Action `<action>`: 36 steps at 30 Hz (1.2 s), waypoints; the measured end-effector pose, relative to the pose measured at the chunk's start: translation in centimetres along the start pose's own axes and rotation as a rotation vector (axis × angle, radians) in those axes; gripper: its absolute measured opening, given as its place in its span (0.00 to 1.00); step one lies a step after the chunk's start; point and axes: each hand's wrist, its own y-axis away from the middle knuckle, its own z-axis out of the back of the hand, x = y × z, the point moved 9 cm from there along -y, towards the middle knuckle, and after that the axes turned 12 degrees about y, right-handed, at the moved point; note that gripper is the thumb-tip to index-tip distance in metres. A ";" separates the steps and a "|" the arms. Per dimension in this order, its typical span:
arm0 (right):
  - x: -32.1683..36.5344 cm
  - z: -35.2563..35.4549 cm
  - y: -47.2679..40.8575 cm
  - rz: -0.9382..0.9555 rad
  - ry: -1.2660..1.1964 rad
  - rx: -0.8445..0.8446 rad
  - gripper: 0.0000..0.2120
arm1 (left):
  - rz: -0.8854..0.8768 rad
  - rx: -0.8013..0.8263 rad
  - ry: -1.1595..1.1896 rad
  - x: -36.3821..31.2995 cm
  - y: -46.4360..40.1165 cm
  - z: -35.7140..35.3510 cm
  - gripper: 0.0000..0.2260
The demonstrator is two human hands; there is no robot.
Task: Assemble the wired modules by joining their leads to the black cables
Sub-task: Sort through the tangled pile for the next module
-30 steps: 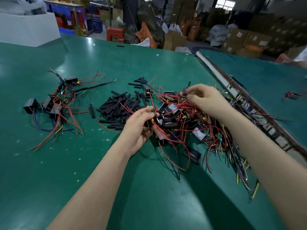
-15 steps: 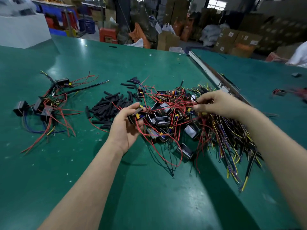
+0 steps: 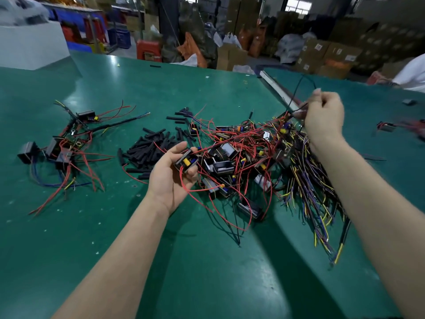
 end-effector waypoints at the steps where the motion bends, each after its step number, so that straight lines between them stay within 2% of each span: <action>1: 0.2 0.5 -0.1 -0.015 -0.052 -0.065 0.10 | -0.003 -0.003 -0.003 -0.1 0.0 0.1 0.10; 3: 0.1 0.9 -0.5 -0.037 -0.026 -0.134 0.10 | -0.022 -0.021 0.028 -0.5 -0.2 0.4 0.09; 4: 0.0 0.4 -0.7 -0.050 0.022 -0.088 0.10 | -0.031 -0.032 0.060 -0.8 -0.1 0.6 0.08; 7: -1.4 -3.6 0.5 -0.075 0.245 0.296 0.15 | -0.002 -0.018 0.141 -0.8 0.0 0.6 0.06; 8: -1.9 -4.2 1.1 -0.062 0.380 0.351 0.18 | 0.021 -0.006 0.149 -0.6 0.1 0.4 0.05; 10: -1.7 -3.6 2.5 0.008 0.607 0.247 0.21 | 0.048 0.004 0.186 -0.3 0.3 0.0 0.04; 11: -1.0 -3.3 3.3 0.063 0.626 0.173 0.21 | 0.048 -0.002 0.201 -0.2 0.3 0.0 0.09; 13: 0.2 -3.4 5.5 0.202 0.523 0.078 0.19 | 0.032 -0.025 0.227 -0.3 0.4 0.3 0.16; 15: 1.2 -4.1 7.9 0.350 0.412 0.063 0.15 | 0.021 -0.033 0.230 -0.4 0.4 0.4 0.13; 17: 0.9 -5.4 9.7 0.442 0.373 0.168 0.11 | 0.019 -0.039 0.239 -0.4 0.5 0.3 0.10; 20: -0.4 -6.7 10.8 0.501 0.384 0.403 0.11 | -0.016 -0.052 0.306 -0.8 0.2 0.5 0.09; 22: -1.0 -6.0 10.5 0.493 0.351 0.436 0.09 | -0.030 -0.051 0.346 -1.0 0.2 0.5 0.10; 24: -1.0 -4.7 9.8 0.470 0.294 0.354 0.07 | -0.027 -0.013 0.338 -0.9 0.2 0.0 0.10; 26: -0.2 -3.2 9.5 0.477 0.168 0.185 0.07 | 0.009 0.038 0.230 -0.3 0.3 -0.7 0.12; 29: 1.0 -0.3 9.9 0.510 -0.016 -0.129 0.05 | 0.146 0.134 0.028 1.4 0.9 -1.7 0.15; 31: 1.3 0.3 10.2 0.561 -0.012 -0.208 0.04 | 0.237 0.169 -0.037 2.1 1.4 -1.9 0.15; 33: 0.8 -1.1 9.7 0.551 -0.020 -0.068 0.05 | 0.306 0.184 0.006 2.4 1.6 -2.0 0.14; 36: -0.2 -4.3 10.1 0.359 -0.168 0.283 0.11 | 0.375 0.164 0.059 2.6 1.9 -1.6 0.17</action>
